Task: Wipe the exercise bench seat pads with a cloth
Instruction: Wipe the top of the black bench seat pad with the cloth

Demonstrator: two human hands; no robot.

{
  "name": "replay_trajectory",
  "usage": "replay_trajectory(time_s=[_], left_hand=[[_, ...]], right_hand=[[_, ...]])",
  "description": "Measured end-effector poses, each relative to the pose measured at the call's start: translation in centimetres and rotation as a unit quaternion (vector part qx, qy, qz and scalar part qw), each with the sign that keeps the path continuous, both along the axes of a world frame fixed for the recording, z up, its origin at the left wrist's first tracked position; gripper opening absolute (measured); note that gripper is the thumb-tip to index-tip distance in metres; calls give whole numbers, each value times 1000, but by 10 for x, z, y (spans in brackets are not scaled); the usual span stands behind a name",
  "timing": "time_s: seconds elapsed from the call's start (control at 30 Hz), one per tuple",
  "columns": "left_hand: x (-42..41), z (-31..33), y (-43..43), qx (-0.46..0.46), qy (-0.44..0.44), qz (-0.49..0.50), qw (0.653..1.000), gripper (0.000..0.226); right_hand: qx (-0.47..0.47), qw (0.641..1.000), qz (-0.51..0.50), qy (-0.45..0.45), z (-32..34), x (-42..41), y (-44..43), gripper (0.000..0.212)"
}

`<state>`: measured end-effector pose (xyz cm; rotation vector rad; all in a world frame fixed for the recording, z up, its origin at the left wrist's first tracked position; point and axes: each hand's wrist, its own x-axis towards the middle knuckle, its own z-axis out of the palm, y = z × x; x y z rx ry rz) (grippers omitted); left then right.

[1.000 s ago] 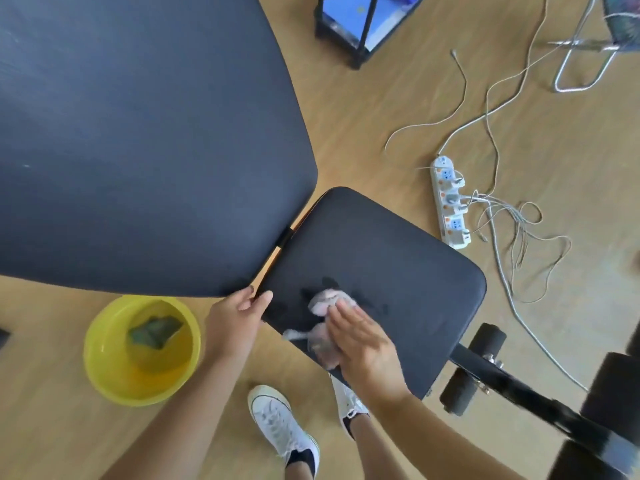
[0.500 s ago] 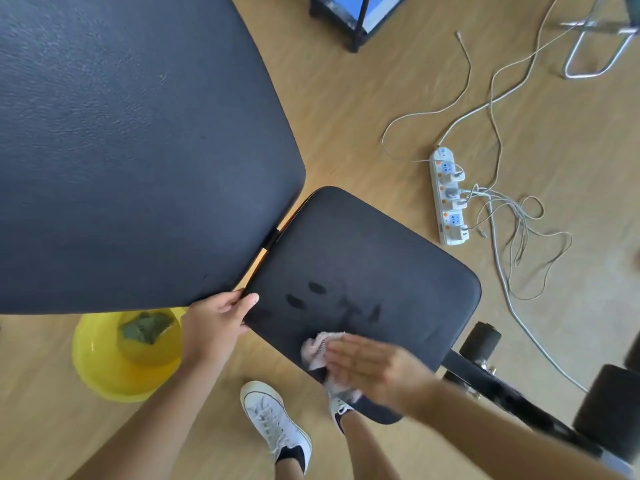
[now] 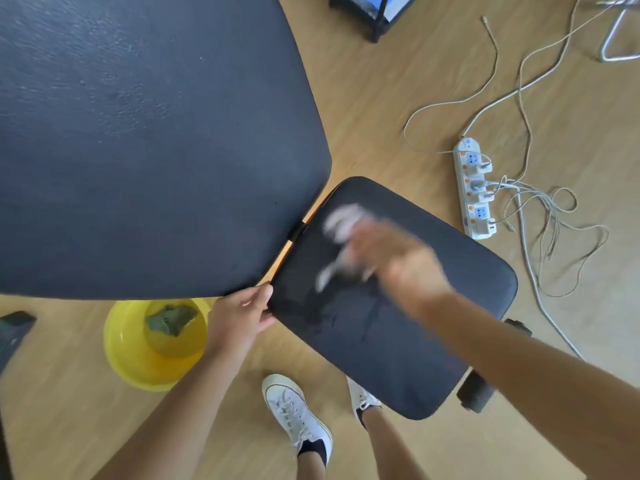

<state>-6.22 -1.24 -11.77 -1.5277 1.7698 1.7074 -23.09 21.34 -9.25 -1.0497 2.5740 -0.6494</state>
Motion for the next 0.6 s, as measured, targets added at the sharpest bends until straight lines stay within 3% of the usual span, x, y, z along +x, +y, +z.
replay_trajectory(time_s=[0.03,0.1,0.13,0.17,0.23,0.3,0.33,0.37,0.43,0.5,0.57,0.6], left_hand=[[3,-1,0,23,4,17,1000,42],[5,-3,-1,40,6,46,998,33],[3,1,-1,47,-1,55,997,28],[2,3,-2,50,-5,55,997,25],[2,-2,-5,46,-10,52,998,31],[1,0,-6,66,-11,69,995,37],[0,3,-6,74,-8,73,995,37],[0,2,-7,79,-3,73,994,34],[0,3,-8,95,-2,73,993,26],[0,3,-6,86,-10,88,992,28],[-2,3,-5,85,-34,94,991,25],[-4,3,-6,88,-49,95,990,25]], right_hand=[[17,991,-136,11,0,-16,-2,42],[10,970,-239,34,-3,10,-27,46],[2,980,-193,50,-5,46,-41,42],[-6,994,-90,60,-3,86,-48,37],[-13,988,147,45,8,130,-43,38],[12,955,294,35,8,91,-24,35],[19,951,307,35,7,56,-16,31],[26,965,260,31,7,21,-11,30],[47,994,55,79,7,-21,-19,37],[56,990,-125,35,3,3,-52,40],[13,995,-99,6,3,73,-82,43],[-18,1000,-10,-8,10,105,-89,40]])
